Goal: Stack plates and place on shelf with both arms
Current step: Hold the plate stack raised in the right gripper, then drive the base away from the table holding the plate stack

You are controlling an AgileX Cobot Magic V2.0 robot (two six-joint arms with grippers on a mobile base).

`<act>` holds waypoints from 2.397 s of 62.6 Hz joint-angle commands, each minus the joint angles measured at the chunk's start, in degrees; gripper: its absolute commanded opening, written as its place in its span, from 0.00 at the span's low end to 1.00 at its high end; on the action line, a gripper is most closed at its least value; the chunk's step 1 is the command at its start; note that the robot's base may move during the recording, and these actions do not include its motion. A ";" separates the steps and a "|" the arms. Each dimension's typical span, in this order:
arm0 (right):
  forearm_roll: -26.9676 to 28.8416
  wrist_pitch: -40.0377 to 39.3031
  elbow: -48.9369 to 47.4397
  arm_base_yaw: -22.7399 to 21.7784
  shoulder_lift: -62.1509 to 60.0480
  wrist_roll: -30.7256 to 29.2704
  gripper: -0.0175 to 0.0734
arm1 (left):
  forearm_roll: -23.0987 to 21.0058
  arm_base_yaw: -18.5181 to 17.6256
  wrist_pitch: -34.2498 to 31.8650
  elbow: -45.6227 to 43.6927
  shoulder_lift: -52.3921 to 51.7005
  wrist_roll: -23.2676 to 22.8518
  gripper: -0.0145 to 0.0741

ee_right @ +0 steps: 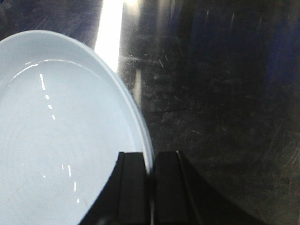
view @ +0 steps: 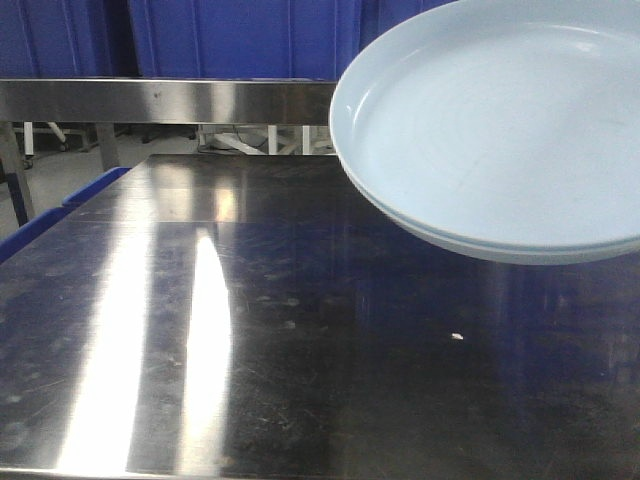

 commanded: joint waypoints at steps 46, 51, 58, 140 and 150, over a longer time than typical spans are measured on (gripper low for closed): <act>0.64 -5.02 -1.57 -0.13 -0.91 -0.38 0.24 | -0.20 0.09 -4.65 -1.83 0.07 0.09 0.26; 0.64 -5.02 -1.57 -0.13 -0.91 -0.38 0.24 | -0.20 0.09 -4.65 -1.83 0.07 0.09 0.26; 0.64 -5.02 -1.57 -0.13 -0.91 -0.38 0.24 | -0.20 0.09 -4.65 -1.83 0.07 0.09 0.26; 0.64 -5.02 -1.57 -0.13 -0.91 -0.38 0.24 | -0.20 0.09 -4.65 -1.83 0.07 0.09 0.26; 0.64 -5.02 -1.57 -0.13 -0.91 -0.38 0.24 | -0.20 0.09 -4.65 -1.83 0.07 0.09 0.26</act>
